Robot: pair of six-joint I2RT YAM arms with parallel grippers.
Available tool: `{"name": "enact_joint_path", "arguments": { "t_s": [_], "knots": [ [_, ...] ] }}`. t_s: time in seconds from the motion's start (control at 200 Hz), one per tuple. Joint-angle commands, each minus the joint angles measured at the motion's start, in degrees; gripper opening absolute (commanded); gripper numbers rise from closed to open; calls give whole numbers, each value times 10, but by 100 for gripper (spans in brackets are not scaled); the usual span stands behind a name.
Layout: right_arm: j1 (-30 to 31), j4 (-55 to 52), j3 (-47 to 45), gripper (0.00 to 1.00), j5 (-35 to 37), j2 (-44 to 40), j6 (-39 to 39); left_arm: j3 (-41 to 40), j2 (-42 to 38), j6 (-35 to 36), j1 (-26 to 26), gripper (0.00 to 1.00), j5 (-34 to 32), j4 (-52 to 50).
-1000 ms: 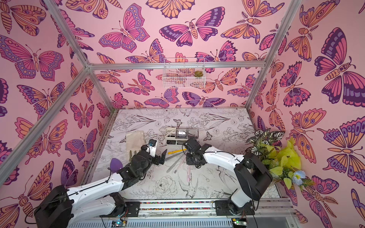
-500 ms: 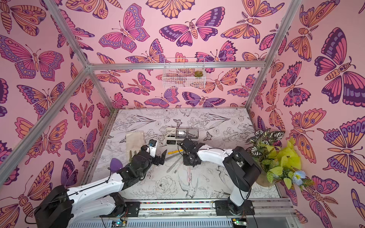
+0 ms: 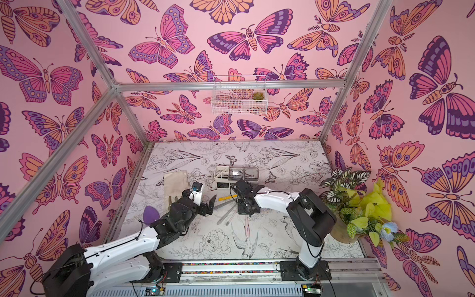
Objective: Place the toothbrush into the toothbrush holder
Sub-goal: Pick up the toothbrush from the center of the board.
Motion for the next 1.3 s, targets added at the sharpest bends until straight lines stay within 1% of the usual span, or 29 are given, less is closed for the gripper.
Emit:
{"name": "enact_joint_path", "arguments": {
  "t_s": [0.0, 0.11, 0.21, 0.335, 0.411, 0.486, 0.656, 0.826, 1.016, 1.172, 1.297],
  "knots": [
    [4, -11, -23, 0, -4, 22, 3, -8, -4, -6, -3, 100, -7, -4],
    [5, -6, -37, 0, 13, -22, -1, -8, -2, -6, -2, 100, -6, -4],
    [4, -2, -56, 0, 30, -80, -10, -7, 0, -6, -2, 100, -4, -4],
    [4, 10, -79, 0, 44, -157, -37, -4, 5, -6, -3, 100, 11, -5],
    [3, 16, -92, 0, 52, -190, -51, -2, 10, -6, -3, 100, 21, -4],
    [3, 12, -96, 0, 64, -213, -61, 3, 17, -7, -3, 100, 16, -11],
    [-2, 13, -97, 0, 71, -245, -74, 11, 23, -13, -2, 100, 25, -24],
    [-5, 17, -97, 0, 85, -270, -84, 18, 47, -12, -3, 100, 17, -24],
    [-9, 29, -78, 0, 91, -290, -125, 19, 48, -15, -3, 100, 26, -24],
    [-11, 58, -58, 0, 90, -296, -154, 15, 33, -12, -2, 99, 32, -25],
    [-11, 90, -50, 0, 85, -285, -162, 15, 31, -7, -2, 99, 29, -27]
  ]
}}
